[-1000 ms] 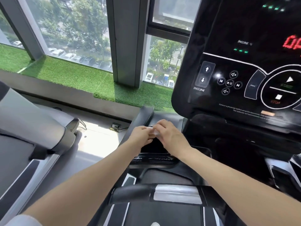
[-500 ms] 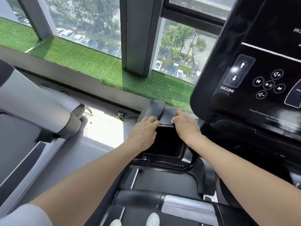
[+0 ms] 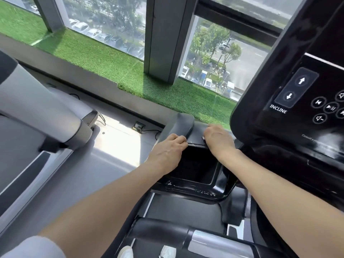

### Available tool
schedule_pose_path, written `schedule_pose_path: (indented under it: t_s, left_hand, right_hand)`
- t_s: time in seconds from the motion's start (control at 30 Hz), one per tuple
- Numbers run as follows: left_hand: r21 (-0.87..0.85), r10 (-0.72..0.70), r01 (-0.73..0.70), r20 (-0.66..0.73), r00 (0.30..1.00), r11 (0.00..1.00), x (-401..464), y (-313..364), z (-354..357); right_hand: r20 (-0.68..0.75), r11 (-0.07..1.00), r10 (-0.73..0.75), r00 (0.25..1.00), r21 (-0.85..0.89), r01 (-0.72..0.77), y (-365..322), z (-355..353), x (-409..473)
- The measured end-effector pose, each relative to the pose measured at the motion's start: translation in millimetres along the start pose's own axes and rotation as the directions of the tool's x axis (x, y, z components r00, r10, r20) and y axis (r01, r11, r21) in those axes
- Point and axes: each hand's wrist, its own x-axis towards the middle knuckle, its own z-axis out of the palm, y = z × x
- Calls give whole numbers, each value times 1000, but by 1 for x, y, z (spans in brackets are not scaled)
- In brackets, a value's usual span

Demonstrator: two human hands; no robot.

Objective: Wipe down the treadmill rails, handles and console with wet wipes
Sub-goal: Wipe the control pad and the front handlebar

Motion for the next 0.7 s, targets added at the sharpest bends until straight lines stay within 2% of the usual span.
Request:
schedule_pose_path:
  t_s: [0.2, 0.33, 0.5, 0.7]
  left_hand:
    - [-9, 12, -12, -25, 1000, 1000, 0, -2, 3]
    - [-19, 11, -12, -10, 1000, 1000, 1, -3, 3]
    - [-34, -6, 7, 10, 1000, 999, 1, -5, 3]
    - [-43, -19, 20, 22, 1000, 999, 1, -4, 3]
  right_hand:
    - [2, 980, -98, 995, -172, 97, 4, 3, -7]
    - [-13, 980, -64, 998, -190, 61, -4, -10, 2]
    - [-44, 948, -55, 998, -317, 39, -2, -5, -9]
    - [-12, 950, 28, 1000, -310, -30, -9, -11, -3]
